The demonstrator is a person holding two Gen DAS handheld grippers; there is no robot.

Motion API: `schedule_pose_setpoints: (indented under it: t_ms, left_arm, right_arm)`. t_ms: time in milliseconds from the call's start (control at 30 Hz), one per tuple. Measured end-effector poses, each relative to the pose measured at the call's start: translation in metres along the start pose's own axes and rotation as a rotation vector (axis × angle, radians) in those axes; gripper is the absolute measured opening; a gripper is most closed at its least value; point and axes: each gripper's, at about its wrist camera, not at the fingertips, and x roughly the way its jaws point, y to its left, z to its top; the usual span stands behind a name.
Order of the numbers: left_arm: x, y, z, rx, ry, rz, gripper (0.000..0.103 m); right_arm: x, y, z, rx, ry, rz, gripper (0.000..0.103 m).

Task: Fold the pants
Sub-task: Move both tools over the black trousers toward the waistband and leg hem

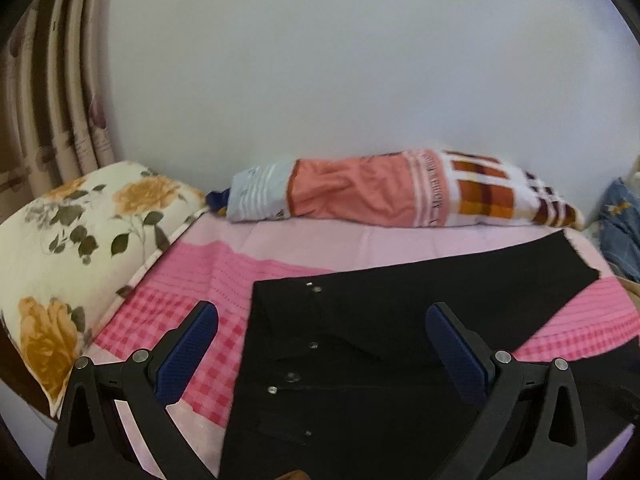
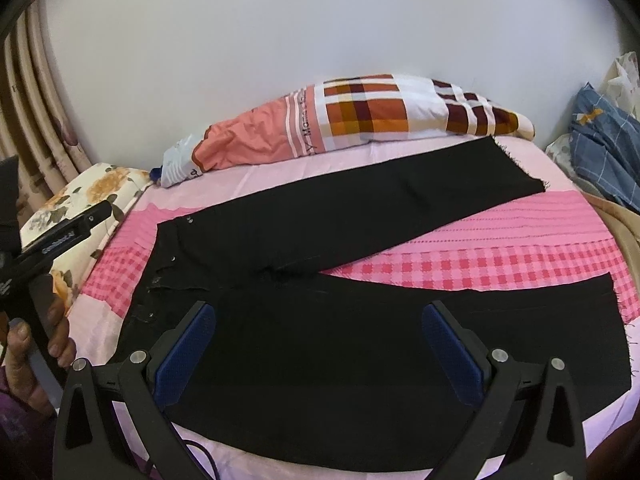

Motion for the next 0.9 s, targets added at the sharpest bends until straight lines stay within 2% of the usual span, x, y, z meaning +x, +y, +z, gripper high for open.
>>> schedule_pose_setpoints:
  t_ms: [167,333,467,667,733,833,900]
  left_arm:
    - [0.035,0.015,0.006,-0.032,0.007,0.013,0.103]
    - [0.062,0.035,0.002,-0.023,0.093,0.068,0.103]
    - [0.08,0.047,0.003,-0.014,0.133,0.105,0.103]
    - [0.105,0.059,0.002,-0.013,0.139,0.13,0.103]
    - [0.114,0.062,0.001,-0.005,0.154,0.113,0.103]
    - [0.134,0.07,-0.001,-0.006,0.218,0.052,0.103]
    - [0.153,0.082,-0.003,-0.057,0.289,-0.055,0.103]
  right_arm:
    - [0.018,0.0,0.001,0.008,0.04,-0.003,0.103]
    - [0.034,0.0,0.001,0.014,0.075,-0.005,0.103]
    - [0.044,0.001,0.002,0.016,0.097,-0.01,0.103]
    - [0.057,0.003,0.004,0.014,0.122,-0.015,0.103]
    - [0.061,0.005,0.005,0.012,0.131,-0.015,0.103]
    - [0.067,0.006,0.006,0.011,0.146,-0.014,0.103]
    - [0.071,0.005,0.004,0.014,0.154,-0.015,0.103]
